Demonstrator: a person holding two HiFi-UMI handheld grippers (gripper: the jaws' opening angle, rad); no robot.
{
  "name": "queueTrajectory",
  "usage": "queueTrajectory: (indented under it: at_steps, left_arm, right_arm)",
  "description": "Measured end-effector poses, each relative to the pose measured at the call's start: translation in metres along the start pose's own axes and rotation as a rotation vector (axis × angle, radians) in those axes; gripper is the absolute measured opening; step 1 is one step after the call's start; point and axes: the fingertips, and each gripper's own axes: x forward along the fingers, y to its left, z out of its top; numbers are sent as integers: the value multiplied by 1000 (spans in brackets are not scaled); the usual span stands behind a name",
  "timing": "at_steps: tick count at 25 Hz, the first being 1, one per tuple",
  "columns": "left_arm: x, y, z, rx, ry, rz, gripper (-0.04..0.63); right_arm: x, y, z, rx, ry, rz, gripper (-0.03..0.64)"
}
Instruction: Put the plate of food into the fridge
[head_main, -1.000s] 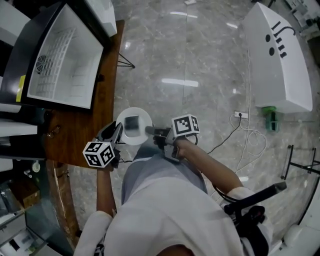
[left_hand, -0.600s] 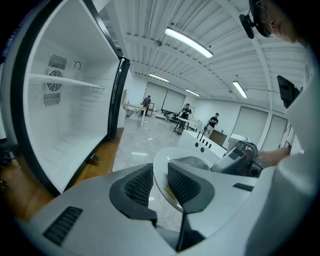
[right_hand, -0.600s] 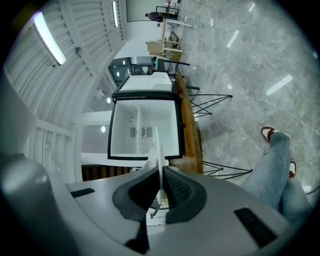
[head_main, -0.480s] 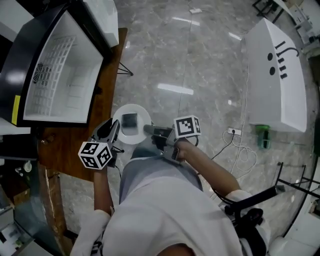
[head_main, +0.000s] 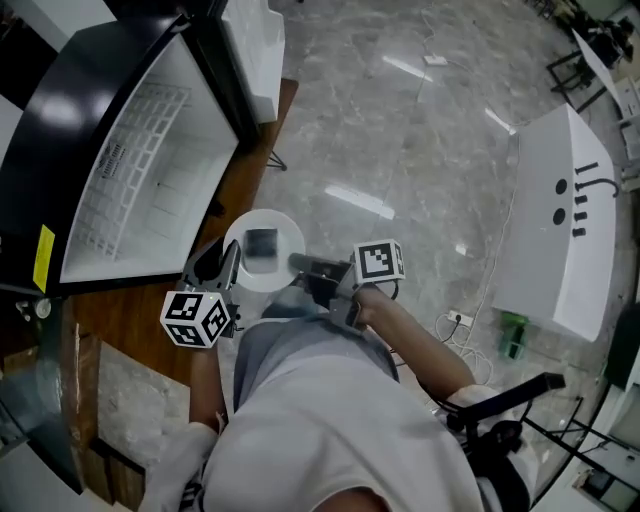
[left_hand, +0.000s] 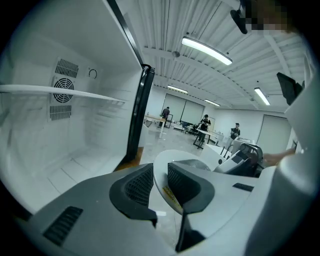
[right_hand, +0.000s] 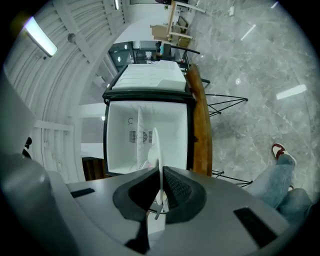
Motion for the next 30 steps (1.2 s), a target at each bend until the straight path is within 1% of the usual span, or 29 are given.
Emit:
queueTrajectory:
  at_steps: [4,9,12,15,18,23,28,30]
  left_arm:
    - [8,23,29,-28,-55,57,104]
    - [8,60,48,-20,-94,140,106]
    - [-4,77,63,-32,-132,194,106]
    - [-25,85,81,-42,-183,252,106]
    - [-40,98,96,-65,-237,332,106]
    - [-38,135,128,-106,-314,492,106]
    - [-47,161,155,-124,-378,626,106]
    - [-49,175,167,-114,-394,687,106]
  right_arm:
    - [24,19,33,-53,58,40,26]
    - [63,28,57,-72,141,39,27]
    - [85,44,63,-73,211,60,26]
    - [98,68,62,-79,267,77,28]
    - [117,91,66,-108,339,98,28]
    - [163,112,109,-162,500,92,28]
    - [199,133,131,-175,596,97,28]
    - [216,141,141,-179,628,95,28]
